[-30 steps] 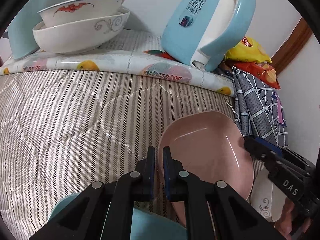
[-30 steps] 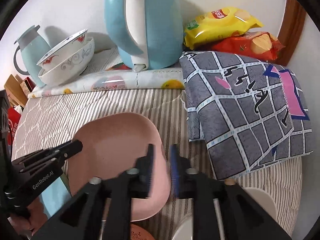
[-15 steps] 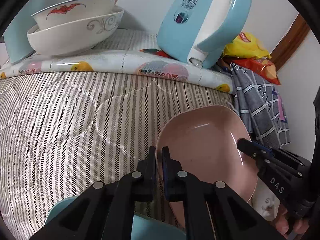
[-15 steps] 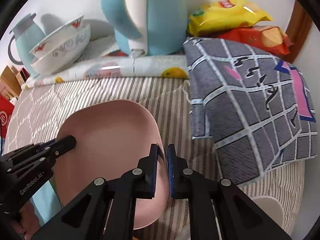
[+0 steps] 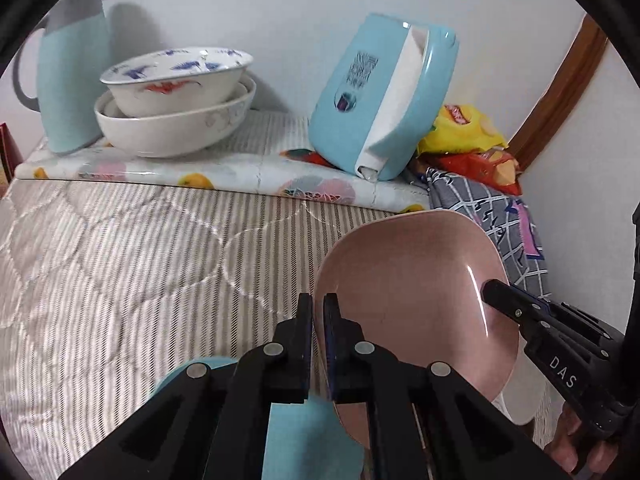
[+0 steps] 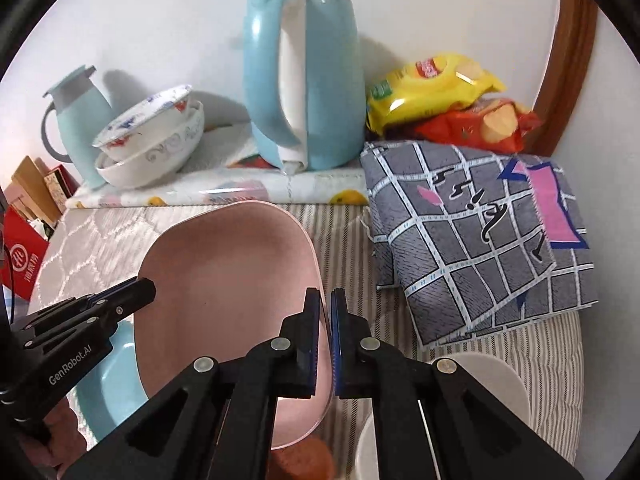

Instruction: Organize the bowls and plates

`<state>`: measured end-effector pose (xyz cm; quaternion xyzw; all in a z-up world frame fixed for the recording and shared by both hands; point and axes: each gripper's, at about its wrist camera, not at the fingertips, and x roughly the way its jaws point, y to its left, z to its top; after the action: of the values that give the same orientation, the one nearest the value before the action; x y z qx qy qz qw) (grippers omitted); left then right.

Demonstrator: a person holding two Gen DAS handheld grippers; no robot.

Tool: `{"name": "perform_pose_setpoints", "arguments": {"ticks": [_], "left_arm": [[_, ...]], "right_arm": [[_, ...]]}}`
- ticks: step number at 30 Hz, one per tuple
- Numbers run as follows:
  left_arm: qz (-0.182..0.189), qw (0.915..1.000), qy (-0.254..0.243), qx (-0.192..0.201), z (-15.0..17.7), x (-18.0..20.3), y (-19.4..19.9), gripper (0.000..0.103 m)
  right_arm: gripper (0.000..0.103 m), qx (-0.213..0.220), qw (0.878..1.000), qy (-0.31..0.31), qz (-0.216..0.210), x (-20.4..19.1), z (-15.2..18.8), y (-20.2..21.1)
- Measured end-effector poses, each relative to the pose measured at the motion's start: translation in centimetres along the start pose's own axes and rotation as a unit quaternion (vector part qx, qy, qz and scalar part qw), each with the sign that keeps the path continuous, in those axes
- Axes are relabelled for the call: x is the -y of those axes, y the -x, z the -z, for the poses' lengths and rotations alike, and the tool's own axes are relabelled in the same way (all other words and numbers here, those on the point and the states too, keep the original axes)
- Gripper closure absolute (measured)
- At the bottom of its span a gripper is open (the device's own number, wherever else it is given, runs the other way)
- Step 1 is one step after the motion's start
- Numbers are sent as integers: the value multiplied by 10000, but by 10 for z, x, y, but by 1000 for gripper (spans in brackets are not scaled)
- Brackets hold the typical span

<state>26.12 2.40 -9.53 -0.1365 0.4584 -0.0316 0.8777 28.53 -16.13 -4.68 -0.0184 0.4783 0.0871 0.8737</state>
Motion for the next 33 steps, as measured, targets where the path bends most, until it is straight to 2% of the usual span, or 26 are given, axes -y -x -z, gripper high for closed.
{"name": "perform_pose_setpoints", "arguments": {"ticks": [18,33], "left_arm": [[8,9987,88,502,41,-20,91,97],[-45,9975,183,681,66,-32,128,97]], "right_arm": [[98,520,9985,-21,-171,-44,46,86],[98,702,9972,-16,-261,-65,73,117]]}}
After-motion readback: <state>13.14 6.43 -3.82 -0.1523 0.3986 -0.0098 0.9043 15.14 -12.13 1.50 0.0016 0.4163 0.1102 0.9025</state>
